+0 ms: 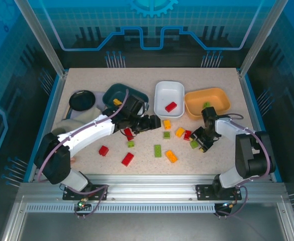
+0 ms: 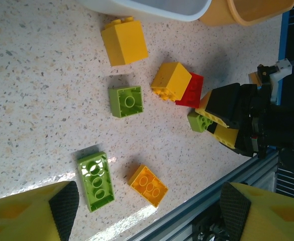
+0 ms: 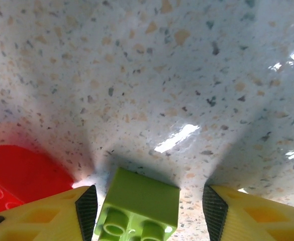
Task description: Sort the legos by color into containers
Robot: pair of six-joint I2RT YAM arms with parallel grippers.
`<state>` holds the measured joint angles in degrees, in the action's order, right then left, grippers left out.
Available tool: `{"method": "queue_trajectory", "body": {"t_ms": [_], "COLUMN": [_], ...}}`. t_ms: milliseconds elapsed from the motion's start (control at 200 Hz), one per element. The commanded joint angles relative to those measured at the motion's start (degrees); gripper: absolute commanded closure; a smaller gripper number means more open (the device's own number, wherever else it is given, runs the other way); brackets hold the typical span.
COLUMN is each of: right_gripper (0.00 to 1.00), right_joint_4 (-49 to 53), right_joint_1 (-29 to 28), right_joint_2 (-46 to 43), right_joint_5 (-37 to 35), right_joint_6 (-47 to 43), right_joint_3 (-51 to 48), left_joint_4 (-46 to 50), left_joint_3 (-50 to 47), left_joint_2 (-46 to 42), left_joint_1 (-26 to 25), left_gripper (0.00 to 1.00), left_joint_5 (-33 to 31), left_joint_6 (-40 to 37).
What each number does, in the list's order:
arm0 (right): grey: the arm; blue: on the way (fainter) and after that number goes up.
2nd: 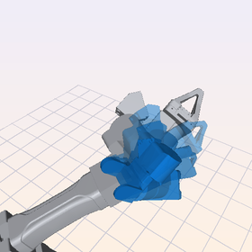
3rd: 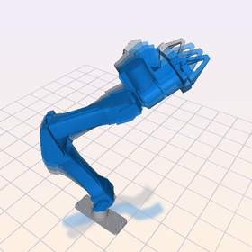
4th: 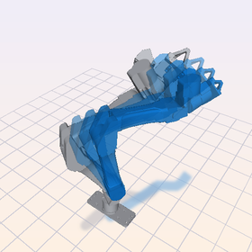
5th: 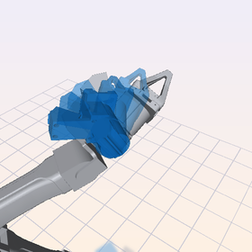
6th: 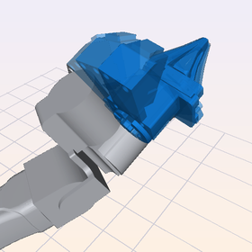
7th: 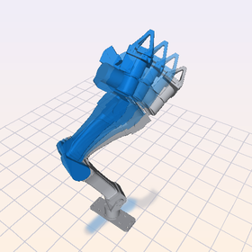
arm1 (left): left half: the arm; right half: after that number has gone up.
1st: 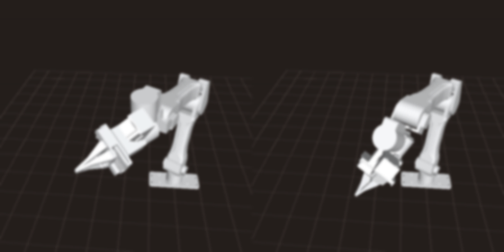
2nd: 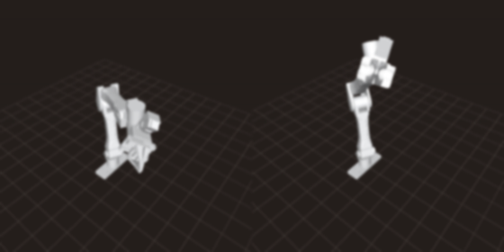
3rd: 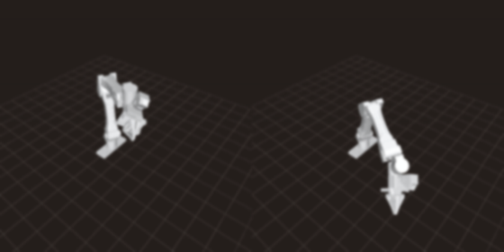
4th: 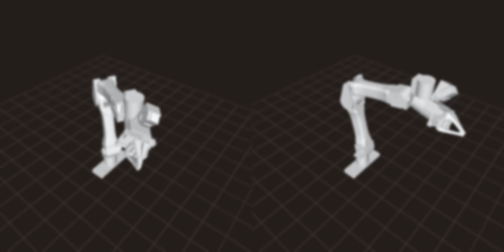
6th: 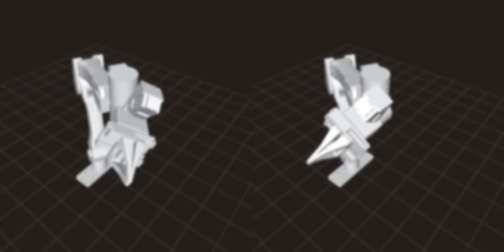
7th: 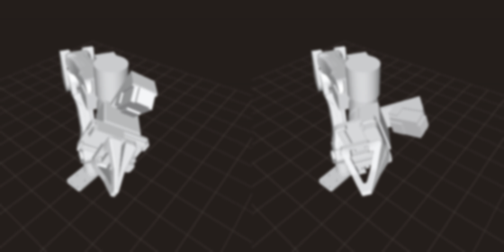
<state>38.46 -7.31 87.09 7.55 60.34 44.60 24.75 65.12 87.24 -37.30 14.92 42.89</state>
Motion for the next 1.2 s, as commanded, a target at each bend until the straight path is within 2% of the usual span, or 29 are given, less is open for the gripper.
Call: {"method": "queue_trajectory", "body": {"t_ms": [0,215,365,515,610,770,970,1195], "right_gripper": [0.37,0.55,0.73,0.75,0.75,0.75,0.74,0.63], "right_joint_4": [2.3,0.0,1.3,8.0,9.2,8.5,12.7,16.0], "right_joint_1": [-2.3,-2.0,-2.0,-0.5,1.8,4.6,4.9,6.0], "right_joint_2": [-1.2,-1.1,-1.6,-7.2,-6.7,6.2,26.1,37.7], "right_joint_5": [2.9,1.7,0.2,-7.5,-10.1,-7.9,-7.4,-6.3], "right_joint_6": [1.1,3.4,2.9,-3.5,-9.3,-16.2,-17.5,-15.1], "right_joint_3": [-2.6,-2.9,-0.5,7.0,14.5,30.1,49.2,58.3], "left_joint_4": [-0.2,-1.0,-3.0,-4.4,-4.5,-0.7,1.3,7.1], "left_joint_3": [-1.4,-2.2,-2.9,0.5,5.8,17.4,23.1,22.9], "left_joint_2": [-1.8,-2.4,-3.7,-4.0,-2.0,5.3,11.2,11.5], "left_joint_1": [-0.1,-0.1,-0.2,-0.1,-0.1,1.0,5.4,8.7], "left_gripper": [0.22,0.23,0.23,0.22,0.22,0.21,0.22,0.23], "left_joint_5": [1.3,1.1,2.2,2.9,2.0,0.4,-1.5,-4.8], "left_joint_6": [-1.5,-0.6,-0.3,1.8,2.7,1.9,5.1,6.1]}}
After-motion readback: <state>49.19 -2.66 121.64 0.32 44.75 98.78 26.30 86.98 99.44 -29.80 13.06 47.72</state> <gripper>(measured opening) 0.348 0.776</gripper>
